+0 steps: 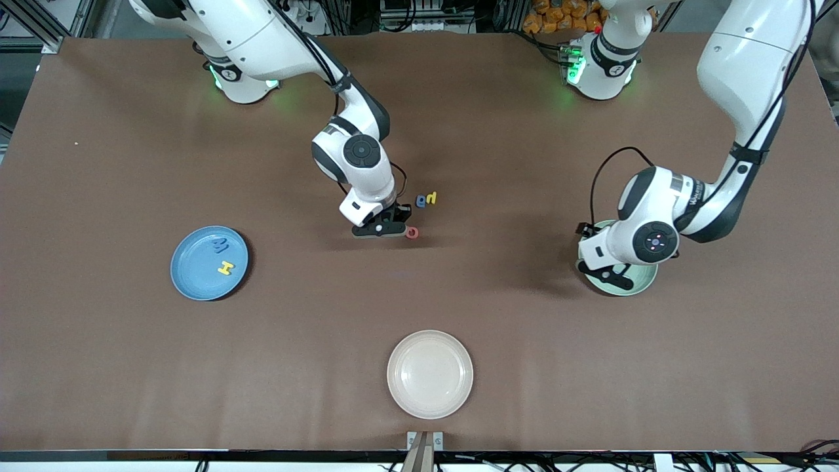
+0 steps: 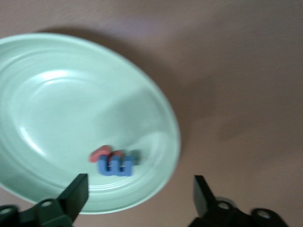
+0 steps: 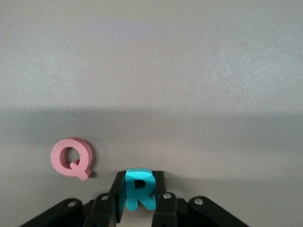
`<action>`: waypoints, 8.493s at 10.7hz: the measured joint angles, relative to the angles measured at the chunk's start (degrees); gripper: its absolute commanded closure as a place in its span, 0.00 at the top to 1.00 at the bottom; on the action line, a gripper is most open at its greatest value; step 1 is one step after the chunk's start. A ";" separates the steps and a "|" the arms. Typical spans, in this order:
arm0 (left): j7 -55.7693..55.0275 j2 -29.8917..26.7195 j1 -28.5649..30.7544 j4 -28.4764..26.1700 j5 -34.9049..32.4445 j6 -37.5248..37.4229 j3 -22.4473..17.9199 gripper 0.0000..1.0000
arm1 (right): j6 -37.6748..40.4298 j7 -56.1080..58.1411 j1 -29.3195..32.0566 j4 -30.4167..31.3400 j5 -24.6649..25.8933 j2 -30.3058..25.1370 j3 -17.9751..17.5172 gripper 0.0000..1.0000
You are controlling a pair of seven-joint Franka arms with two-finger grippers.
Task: Sort uppercase to blue plate, lowercase to green plate
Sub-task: 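Grasp the teal R with the right gripper while the left gripper withdraws, then place the R on the blue plate while the left gripper reaches the h, then move the right gripper to the pink Q while the left gripper aligns over h, then grasp the yellow h with the left gripper while the right gripper grasps Q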
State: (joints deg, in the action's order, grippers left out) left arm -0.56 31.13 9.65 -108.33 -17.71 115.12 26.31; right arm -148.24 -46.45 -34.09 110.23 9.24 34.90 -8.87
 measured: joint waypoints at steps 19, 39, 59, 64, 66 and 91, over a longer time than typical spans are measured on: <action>-42.71 7.85 -25.12 -1.41 -8.65 13.62 14.81 0.72 | 12.45 70.52 13.57 6.56 -1.44 -8.50 28.86 0.69; -42.52 9.60 -27.83 -1.02 -10.65 21.85 10.43 0.46 | 4.69 37.81 8.15 5.72 -13.66 -10.09 6.32 0.61; -42.50 9.90 -29.14 -0.34 -11.32 22.38 8.58 0.35 | -0.74 29.22 3.11 4.95 -13.61 -7.21 5.11 0.62; -42.40 10.04 -29.58 -0.05 -12.10 23.54 8.51 0.37 | -0.74 29.21 3.11 4.95 -13.61 -7.15 5.11 0.62; -42.40 10.45 -29.94 0.01 -15.25 24.35 8.51 0.36 | -0.74 29.21 3.11 4.95 -13.61 -7.09 5.11 0.62; -14.88 1.72 9.42 -0.18 -16.23 0.59 14.04 0.00 | 6.54 -4.37 -5.23 -12.64 1.12 5.14 4.78 0.64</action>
State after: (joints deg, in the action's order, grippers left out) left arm -15.44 32.85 19.07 -108.50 -33.94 115.71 40.34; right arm -141.70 -50.82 -39.32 97.59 10.35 40.05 -4.09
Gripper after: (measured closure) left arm 0.899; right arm 0.361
